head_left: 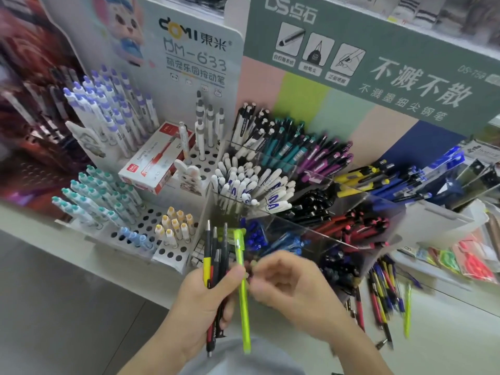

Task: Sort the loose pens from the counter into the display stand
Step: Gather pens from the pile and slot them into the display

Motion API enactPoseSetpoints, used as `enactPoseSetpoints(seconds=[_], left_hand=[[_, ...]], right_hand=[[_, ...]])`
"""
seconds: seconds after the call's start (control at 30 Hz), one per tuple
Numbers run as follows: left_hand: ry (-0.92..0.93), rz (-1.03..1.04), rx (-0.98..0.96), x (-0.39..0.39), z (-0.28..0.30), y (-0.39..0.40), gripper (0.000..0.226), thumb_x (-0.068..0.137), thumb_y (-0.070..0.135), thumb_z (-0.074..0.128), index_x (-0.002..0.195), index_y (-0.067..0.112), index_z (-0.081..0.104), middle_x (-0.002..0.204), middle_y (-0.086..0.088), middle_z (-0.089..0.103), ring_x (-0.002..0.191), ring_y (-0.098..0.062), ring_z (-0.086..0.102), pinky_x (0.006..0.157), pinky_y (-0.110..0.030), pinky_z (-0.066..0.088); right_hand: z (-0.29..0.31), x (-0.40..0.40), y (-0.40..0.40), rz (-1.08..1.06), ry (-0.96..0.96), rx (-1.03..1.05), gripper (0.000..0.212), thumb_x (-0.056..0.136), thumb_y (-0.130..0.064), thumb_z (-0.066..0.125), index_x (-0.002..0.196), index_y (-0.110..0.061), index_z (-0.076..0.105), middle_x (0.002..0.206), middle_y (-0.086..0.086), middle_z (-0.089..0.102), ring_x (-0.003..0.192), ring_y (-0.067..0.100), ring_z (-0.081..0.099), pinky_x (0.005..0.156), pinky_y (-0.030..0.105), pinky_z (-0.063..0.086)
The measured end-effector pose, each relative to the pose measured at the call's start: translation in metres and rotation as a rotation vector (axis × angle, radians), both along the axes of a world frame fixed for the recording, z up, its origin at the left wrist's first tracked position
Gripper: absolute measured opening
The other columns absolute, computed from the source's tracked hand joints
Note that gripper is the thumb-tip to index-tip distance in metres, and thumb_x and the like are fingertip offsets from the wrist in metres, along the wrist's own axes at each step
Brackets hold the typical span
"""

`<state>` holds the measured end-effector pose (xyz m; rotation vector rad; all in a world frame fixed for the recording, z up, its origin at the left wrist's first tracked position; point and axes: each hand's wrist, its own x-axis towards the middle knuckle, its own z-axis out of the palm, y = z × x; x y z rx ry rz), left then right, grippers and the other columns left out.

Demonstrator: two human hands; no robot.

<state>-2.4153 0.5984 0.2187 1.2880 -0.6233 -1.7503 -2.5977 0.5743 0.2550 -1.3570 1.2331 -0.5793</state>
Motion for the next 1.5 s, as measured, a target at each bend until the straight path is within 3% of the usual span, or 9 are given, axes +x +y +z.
enactPoseSetpoints(seconds=[0.1, 0.23, 0.43, 0.7, 0.8, 0.9, 1.03, 1.13, 1.5], left_hand=[[-0.114, -0.168, -0.067, 0.009, 0.001, 0.005, 0.023, 0.078, 0.042, 0.076, 0.076, 0.020, 0.071, 0.047, -0.017, 0.047, 0.038, -0.022, 0.036, 0.041, -0.025, 0.034], [-0.143, -0.132, -0.072, 0.014, 0.005, 0.008, 0.026, 0.081, 0.043, 0.075, 0.080, 0.017, 0.071, 0.049, -0.018, 0.049, 0.040, -0.022, 0.038, 0.042, -0.026, 0.035], [0.131, 0.215, 0.084, 0.028, 0.008, 0.000, 0.032, 0.096, 0.023, 0.055, 0.111, -0.003, 0.065, 0.080, -0.019, 0.062, 0.045, -0.020, 0.048, 0.038, -0.026, 0.037], [0.454, 0.146, 0.140, 0.020, 0.014, -0.006, 0.036, 0.097, 0.016, 0.052, 0.127, -0.002, 0.061, 0.092, -0.018, 0.062, 0.069, -0.030, 0.062, 0.064, -0.044, 0.056], [0.538, 0.101, 0.148, 0.015, 0.016, -0.005, 0.039, 0.098, 0.023, 0.050, 0.125, 0.000, 0.065, 0.096, -0.020, 0.062, 0.070, -0.032, 0.064, 0.065, -0.046, 0.056], [0.537, 0.045, 0.132, 0.013, 0.017, -0.003, 0.040, 0.099, 0.027, 0.047, 0.123, 0.002, 0.067, 0.109, -0.026, 0.066, 0.079, -0.034, 0.068, 0.068, -0.048, 0.059], [0.502, -0.083, 0.106, 0.009, 0.020, -0.004, 0.038, 0.103, 0.025, 0.047, 0.124, 0.001, 0.066, 0.124, -0.038, 0.059, 0.089, -0.036, 0.068, 0.073, -0.050, 0.059], [0.510, -0.173, 0.104, 0.005, 0.023, -0.006, 0.046, 0.096, 0.030, 0.054, 0.126, -0.004, 0.063, 0.124, -0.045, 0.052, 0.086, -0.041, 0.067, 0.067, -0.046, 0.058], [0.344, -0.171, 0.174, -0.013, 0.015, -0.008, 0.042, 0.096, 0.028, 0.052, 0.117, -0.005, 0.067, 0.102, -0.029, 0.066, 0.081, -0.037, 0.065, 0.069, -0.048, 0.060]], right_hand=[[-0.009, 0.009, -0.015, -0.058, -0.122, 0.039, 0.023, 0.097, -0.020, 0.069, 0.119, -0.023, 0.062, 0.087, 0.001, 0.068, 0.066, 0.021, 0.063, 0.058, 0.032, 0.051], [-0.008, 0.021, -0.027, -0.026, -0.192, -0.006, 0.019, 0.097, -0.007, 0.067, 0.114, -0.015, 0.064, 0.083, 0.011, 0.070, 0.059, 0.022, 0.064, 0.055, 0.033, 0.053], [0.000, 0.024, -0.039, -0.513, -0.121, -0.573, 0.022, 0.088, -0.003, 0.076, 0.101, -0.017, 0.065, 0.084, 0.005, 0.074, 0.074, 0.028, 0.073, 0.070, 0.039, 0.060], [-0.052, 0.050, -0.063, -0.210, 0.393, -0.901, 0.010, 0.088, -0.017, 0.079, 0.097, -0.011, 0.078, 0.090, -0.002, 0.072, 0.078, 0.009, 0.068, 0.072, 0.029, 0.058], [-0.053, 0.050, -0.056, -0.156, 0.555, -0.846, 0.016, 0.092, -0.021, 0.074, 0.106, -0.015, 0.077, 0.098, -0.002, 0.064, 0.078, 0.011, 0.063, 0.068, 0.033, 0.057], [-0.031, 0.037, -0.041, -0.198, 0.352, -0.790, 0.012, 0.095, -0.018, 0.069, 0.106, -0.017, 0.075, 0.093, -0.008, 0.061, 0.076, 0.009, 0.059, 0.068, 0.021, 0.050], [-0.016, 0.020, -0.031, -0.047, 0.158, -0.196, 0.024, 0.092, -0.038, 0.069, 0.116, -0.037, 0.068, 0.096, -0.008, 0.068, 0.085, 0.012, 0.067, 0.080, 0.035, 0.058], [-0.018, 0.012, -0.031, -0.004, 0.200, -0.105, 0.033, 0.084, -0.052, 0.073, 0.115, -0.041, 0.069, 0.098, -0.008, 0.067, 0.083, 0.013, 0.067, 0.078, 0.040, 0.061], [0.006, -0.013, -0.031, -0.267, -0.151, 0.014, 0.015, 0.091, -0.008, 0.072, 0.101, -0.007, 0.061, 0.070, 0.004, 0.066, 0.046, 0.015, 0.055, 0.044, 0.024, 0.042]])
